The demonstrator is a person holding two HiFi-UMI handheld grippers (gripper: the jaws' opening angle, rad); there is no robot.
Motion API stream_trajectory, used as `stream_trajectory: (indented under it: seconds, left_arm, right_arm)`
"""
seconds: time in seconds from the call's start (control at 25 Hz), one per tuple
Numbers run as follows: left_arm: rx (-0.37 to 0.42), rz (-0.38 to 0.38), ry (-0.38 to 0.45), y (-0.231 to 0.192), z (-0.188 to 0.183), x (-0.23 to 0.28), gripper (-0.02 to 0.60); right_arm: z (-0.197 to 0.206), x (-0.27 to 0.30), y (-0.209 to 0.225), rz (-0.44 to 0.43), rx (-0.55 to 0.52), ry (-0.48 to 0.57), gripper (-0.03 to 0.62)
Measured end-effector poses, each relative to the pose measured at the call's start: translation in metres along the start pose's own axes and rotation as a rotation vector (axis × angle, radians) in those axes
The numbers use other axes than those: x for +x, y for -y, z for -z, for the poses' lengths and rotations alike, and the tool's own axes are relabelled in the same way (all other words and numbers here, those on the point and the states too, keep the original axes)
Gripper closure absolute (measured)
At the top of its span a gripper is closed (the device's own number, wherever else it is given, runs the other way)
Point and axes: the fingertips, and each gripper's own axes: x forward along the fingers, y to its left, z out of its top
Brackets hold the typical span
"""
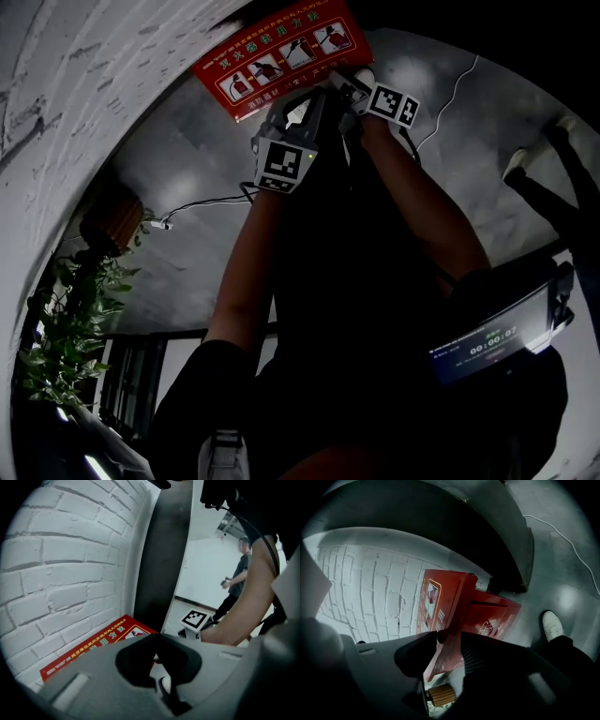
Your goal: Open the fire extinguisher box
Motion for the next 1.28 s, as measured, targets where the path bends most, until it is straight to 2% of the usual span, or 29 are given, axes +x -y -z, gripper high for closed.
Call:
stream_trajectory:
  seconds: [0.4,0.76,0.88,1.28]
  left_arm:
    - [-0.027,-0.036,0.021,-0.007,-0.006,-0.003,0.579]
    - [-0.061,-0.058,0.058,-0.005,-0.019,-0.026,0.578]
    - [-0.072,-0.072,0.061,-0.010,-0.011,-0.036,0.578]
    - [-0.091,-0.121,0.072,-0.035,-0.010,-0.042,0.578]
  right_arm:
    - [-0.001,-0.008,-0.016,-0.028,-0.006,-0.024,0.482]
    - [-0.004,-0.028,-0.071,-0.112,-0.006,-0.022,0.503]
    - [-0.003,-0.025,-0.094,-0.150,-0.044,-0.022,0.502]
    - [-0.039,-0.020,-0.175,-0.331,-0.171,0.046,0.503]
